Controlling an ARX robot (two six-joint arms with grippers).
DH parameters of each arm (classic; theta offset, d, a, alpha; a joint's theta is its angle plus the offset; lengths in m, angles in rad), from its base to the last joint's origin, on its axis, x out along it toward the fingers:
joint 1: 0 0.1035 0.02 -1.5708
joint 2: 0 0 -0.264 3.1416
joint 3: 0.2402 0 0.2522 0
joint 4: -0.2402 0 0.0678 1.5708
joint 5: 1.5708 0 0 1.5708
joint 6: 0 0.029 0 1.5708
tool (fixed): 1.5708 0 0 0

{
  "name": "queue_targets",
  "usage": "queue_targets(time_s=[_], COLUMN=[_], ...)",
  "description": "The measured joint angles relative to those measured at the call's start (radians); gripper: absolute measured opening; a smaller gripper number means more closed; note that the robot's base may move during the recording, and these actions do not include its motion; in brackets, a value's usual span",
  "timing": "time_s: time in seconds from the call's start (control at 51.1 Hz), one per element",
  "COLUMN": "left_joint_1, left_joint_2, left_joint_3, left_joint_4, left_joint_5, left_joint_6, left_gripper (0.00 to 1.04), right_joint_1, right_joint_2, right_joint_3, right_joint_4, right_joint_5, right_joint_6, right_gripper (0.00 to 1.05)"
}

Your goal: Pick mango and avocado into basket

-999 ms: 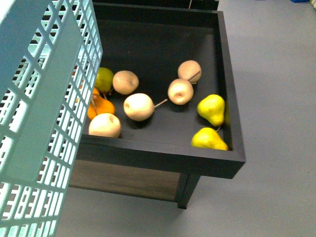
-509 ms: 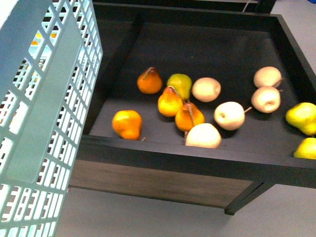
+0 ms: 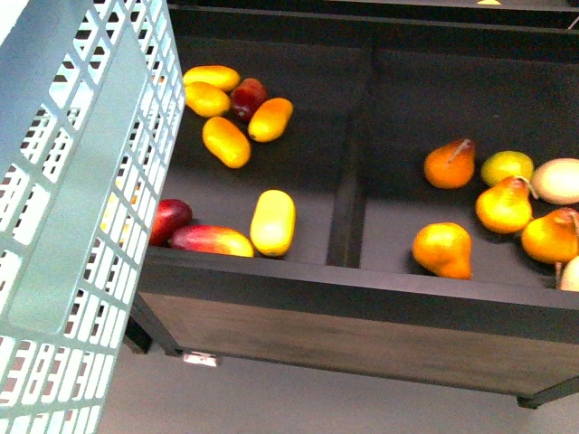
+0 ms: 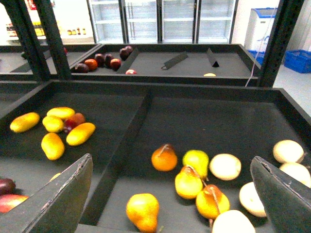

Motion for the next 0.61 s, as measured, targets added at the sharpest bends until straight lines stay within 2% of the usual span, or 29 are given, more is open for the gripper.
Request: queue_targets(time_s=[0.607], left_joint_1=[0.000], left_joint_2=[0.000], left_joint_3=[0.000], left_joint_4=[0.000], left_joint_5=[0.001], left_joint_6=[0.000], left_gripper=[0.21], right_joint_1=[0.000], right_joint_2=[0.000], right_joint_3=[0.000], right_joint_4=[0.000], right_joint_5=[-0.001], right_joint_6=[0.000], right_gripper=[0.96])
